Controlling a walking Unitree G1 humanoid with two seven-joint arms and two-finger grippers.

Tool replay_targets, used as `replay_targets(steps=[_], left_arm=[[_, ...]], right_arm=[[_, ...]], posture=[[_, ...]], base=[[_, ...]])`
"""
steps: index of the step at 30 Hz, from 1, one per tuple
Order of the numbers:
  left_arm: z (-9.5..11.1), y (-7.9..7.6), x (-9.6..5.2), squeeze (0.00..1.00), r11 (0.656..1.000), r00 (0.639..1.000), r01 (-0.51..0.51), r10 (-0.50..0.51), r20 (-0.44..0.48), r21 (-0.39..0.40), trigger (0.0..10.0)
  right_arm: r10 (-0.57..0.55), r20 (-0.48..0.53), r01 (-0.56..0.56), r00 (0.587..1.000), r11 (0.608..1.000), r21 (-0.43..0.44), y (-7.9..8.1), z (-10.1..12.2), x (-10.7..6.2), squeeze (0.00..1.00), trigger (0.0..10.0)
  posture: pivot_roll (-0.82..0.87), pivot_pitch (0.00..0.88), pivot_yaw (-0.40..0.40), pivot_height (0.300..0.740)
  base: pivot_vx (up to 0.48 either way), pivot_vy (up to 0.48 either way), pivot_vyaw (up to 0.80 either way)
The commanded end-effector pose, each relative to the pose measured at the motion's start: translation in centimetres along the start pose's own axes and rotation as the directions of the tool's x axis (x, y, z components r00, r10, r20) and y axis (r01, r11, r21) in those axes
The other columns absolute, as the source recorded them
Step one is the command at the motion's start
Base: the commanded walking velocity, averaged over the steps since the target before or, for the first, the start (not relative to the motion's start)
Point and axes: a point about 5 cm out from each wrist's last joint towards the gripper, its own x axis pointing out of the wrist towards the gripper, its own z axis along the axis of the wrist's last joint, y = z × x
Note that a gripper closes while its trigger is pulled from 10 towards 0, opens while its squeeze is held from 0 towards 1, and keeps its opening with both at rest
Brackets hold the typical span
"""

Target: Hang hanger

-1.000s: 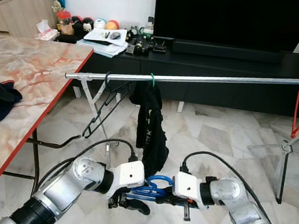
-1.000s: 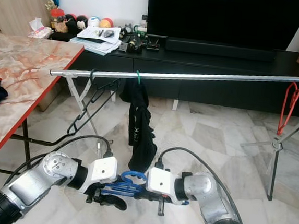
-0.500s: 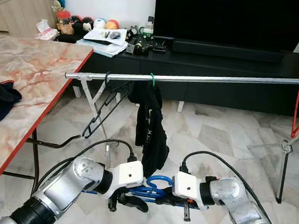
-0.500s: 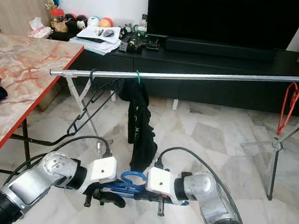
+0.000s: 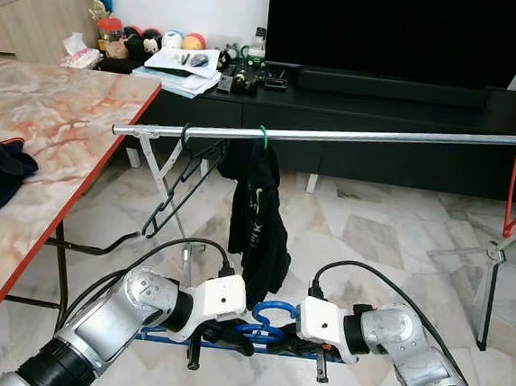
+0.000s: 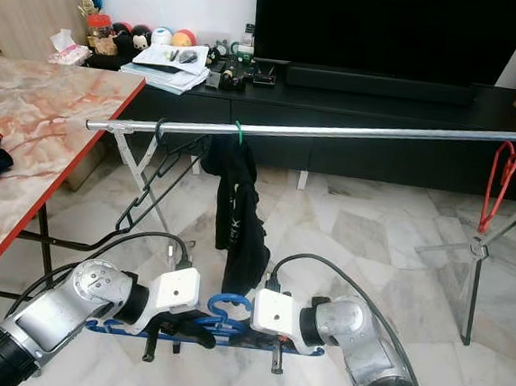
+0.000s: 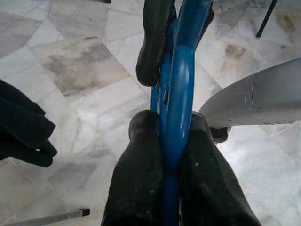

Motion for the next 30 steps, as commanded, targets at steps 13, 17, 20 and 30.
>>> replay_targets(steps=[13,17,20,30], left_arm=[[0.0,-0.5,-0.1,0.00,0.997,0.998,0.067,-0.066,-0.025,0.036,0.0],[-0.8,-0.2,-0.6,0.00,0.995,0.994,0.071,-0.064,-0.085,0.076,0.0],[-1.6,0.1,-1.3,0.00,0.991,0.987,0.068,-0.051,-0.150,0.111,0.0],[-6.0,0.4,-2.3,0.00,0.996,0.954,-0.062,0.077,-0.291,0.060,0.0]], right_arm=[[-0.028,0.042,0.027,0.999,0.999,0.026,-0.8,0.4,-1.3,1.00,10.0],[0.011,0.011,-0.011,1.000,1.000,0.011,-0.4,0.0,-1.5,1.00,10.0],[0.063,-0.029,-0.063,0.998,0.998,0.006,0.3,-0.7,-1.7,1.00,10.0],[-0.015,-0.099,0.021,0.995,0.998,0.056,0.3,-2.6,-2.1,0.00,10.0]], posture=[[0.00,0.083,0.034,0.740],[0.00,0.082,0.034,0.740],[0.00,0.080,0.032,0.740],[-0.01,0.070,0.040,0.740]], base=[[0.000,0.000,0.00],[0.000,0.000,0.00],[0.000,0.000,0.00],[0.000,0.000,0.00]])
